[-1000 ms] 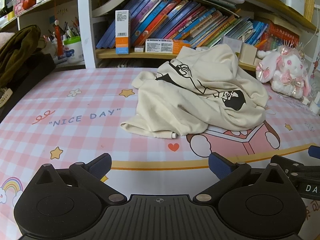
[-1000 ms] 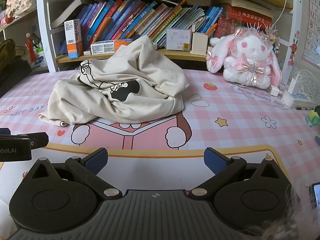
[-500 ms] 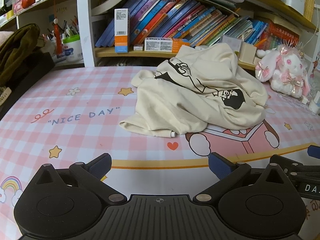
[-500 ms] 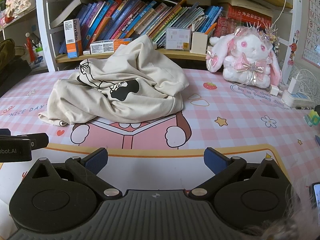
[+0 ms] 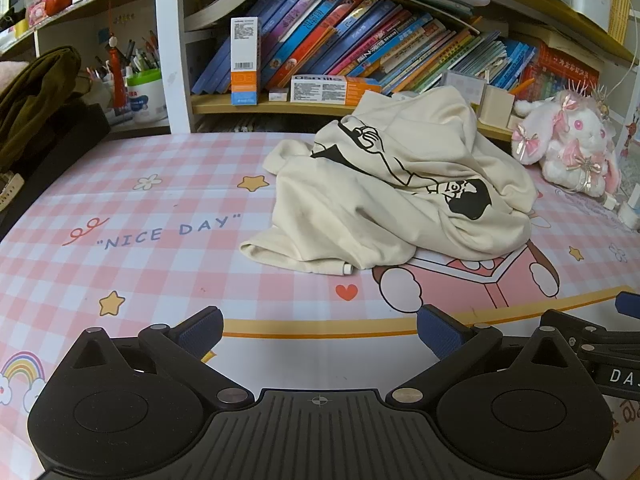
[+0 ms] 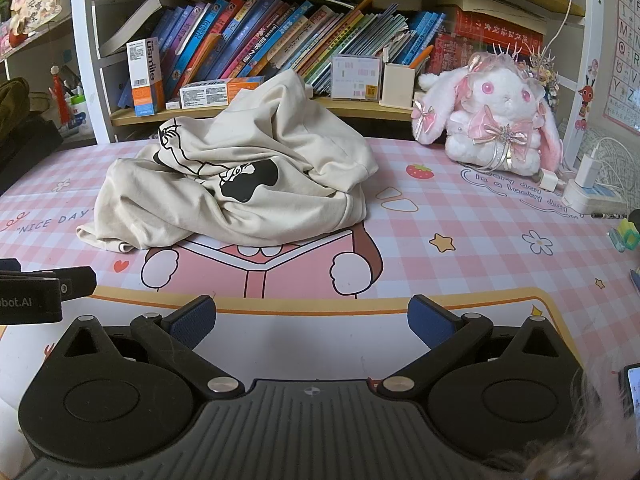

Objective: Fold clothes

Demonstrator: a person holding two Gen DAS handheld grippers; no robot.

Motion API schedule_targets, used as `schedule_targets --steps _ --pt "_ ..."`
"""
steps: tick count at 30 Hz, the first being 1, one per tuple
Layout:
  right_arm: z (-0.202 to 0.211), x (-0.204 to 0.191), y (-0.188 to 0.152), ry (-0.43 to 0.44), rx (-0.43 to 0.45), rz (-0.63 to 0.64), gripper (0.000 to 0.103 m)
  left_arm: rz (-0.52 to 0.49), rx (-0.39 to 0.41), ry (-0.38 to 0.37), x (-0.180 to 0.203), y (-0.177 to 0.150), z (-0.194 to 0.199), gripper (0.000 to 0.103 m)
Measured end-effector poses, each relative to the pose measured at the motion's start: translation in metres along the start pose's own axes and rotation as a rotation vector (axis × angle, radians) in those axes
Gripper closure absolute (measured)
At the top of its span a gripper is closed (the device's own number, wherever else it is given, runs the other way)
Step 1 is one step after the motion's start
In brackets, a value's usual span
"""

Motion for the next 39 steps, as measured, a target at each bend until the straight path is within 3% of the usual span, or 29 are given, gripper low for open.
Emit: schedule_targets --steps 39 --pt "0.0028 -0.0014 0.0013 0.009 0.006 0.001 0.000 0.005 -0.007 0.000 -0.0017 0.0002 0.0033 0.000"
Point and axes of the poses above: each gripper's, at about its wrist camera, not at the fingertips, and z roughly against the way its jaws point, x to its right, y to its top, the point moved 3 cm from there along -z, roughly the way its jaws point, and after that the axes turned 13 degrees about x, right-handed, at the moved point
